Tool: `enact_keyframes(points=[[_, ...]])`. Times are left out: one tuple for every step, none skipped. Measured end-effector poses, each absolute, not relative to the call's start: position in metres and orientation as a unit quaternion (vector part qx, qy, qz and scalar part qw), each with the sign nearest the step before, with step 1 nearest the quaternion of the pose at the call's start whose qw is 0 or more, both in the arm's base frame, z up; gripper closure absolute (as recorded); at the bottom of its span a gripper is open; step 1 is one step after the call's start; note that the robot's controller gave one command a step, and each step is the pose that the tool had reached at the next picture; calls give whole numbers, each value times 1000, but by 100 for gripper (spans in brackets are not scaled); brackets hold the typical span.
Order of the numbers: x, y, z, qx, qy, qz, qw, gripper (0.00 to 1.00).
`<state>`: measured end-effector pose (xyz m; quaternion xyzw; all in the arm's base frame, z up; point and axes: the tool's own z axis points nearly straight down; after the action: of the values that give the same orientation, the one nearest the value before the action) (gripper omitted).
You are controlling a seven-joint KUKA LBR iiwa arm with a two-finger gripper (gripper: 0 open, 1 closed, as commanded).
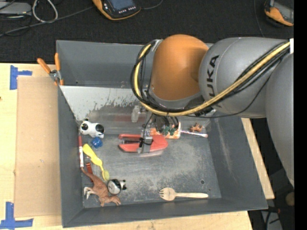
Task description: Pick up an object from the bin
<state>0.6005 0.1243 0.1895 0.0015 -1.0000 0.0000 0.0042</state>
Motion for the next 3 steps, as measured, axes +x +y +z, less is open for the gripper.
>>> enact_keyframes(points=[[602,124,194,0,-1000,0,0,0],[605,68,108,14,-1000,-1,-1,0],[605,53,102,43,-999,-1,-1,0]])
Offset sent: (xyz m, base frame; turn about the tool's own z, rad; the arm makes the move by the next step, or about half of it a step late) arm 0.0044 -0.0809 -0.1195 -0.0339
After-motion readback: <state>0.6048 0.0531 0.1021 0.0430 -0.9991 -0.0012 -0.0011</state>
